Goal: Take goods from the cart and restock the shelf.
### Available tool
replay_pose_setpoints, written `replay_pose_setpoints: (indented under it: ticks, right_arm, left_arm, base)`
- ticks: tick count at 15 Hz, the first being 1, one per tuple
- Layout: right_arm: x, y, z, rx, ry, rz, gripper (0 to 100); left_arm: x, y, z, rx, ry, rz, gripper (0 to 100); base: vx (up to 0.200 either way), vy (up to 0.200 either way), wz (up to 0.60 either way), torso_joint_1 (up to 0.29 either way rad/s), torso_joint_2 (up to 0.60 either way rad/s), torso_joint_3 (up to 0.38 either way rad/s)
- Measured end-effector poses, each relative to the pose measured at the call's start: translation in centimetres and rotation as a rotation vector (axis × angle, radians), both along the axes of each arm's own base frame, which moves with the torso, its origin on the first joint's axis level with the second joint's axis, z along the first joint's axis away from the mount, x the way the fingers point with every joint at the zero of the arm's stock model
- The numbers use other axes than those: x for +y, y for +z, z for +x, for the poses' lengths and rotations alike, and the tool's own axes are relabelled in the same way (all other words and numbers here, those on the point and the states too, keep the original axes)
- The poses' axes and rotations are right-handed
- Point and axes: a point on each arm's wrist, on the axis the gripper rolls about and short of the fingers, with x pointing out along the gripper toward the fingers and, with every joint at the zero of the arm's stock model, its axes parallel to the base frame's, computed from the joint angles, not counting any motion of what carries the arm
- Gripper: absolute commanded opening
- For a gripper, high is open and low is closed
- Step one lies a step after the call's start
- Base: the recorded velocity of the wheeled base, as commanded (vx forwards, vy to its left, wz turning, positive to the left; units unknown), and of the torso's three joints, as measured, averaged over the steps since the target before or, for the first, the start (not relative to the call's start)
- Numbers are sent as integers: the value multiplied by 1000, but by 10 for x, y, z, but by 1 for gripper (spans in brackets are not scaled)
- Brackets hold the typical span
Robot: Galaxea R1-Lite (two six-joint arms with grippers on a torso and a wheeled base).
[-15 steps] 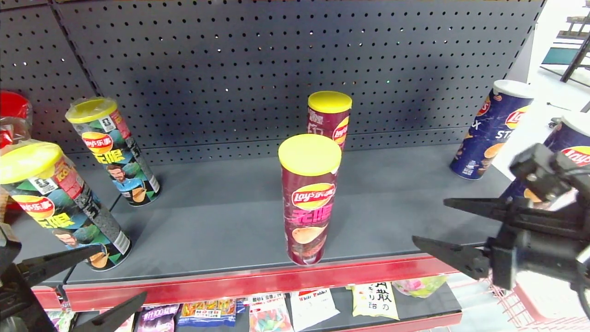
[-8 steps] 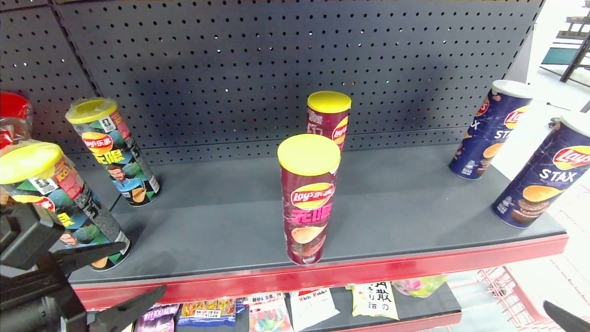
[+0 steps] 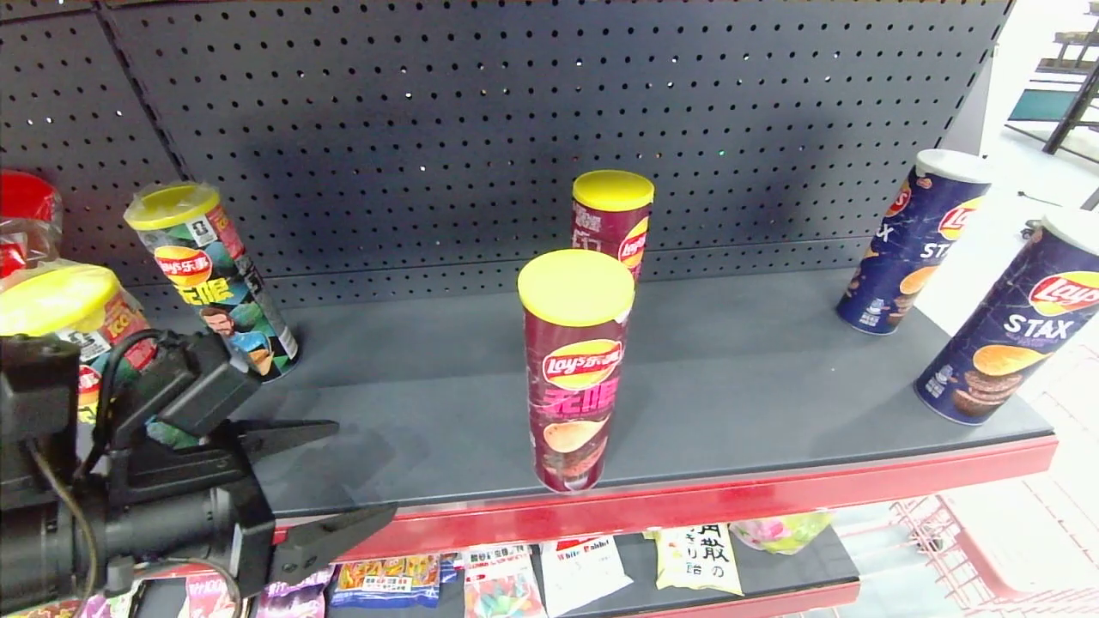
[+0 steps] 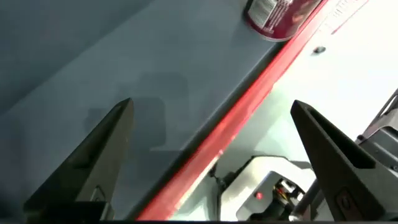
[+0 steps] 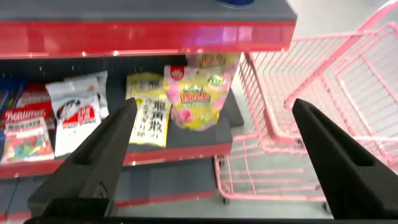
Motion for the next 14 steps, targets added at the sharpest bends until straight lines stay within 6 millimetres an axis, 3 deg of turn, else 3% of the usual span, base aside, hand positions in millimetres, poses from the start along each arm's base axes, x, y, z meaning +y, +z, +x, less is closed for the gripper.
replay_pose_setpoints:
  ticks: [9, 14]
  right_arm:
    - [-1, -7, -3, -47, 29, 23, 100]
    - [-1, -7, -4, -56, 35, 24, 100]
  left_arm:
    - [-60, -10, 63, 39, -106, 42, 100]
    - [-77, -20, 85, 63, -120, 56, 100]
  base:
    - [0, 0, 0, 0, 0, 0]
    - [0, 0, 0, 0, 0, 0]
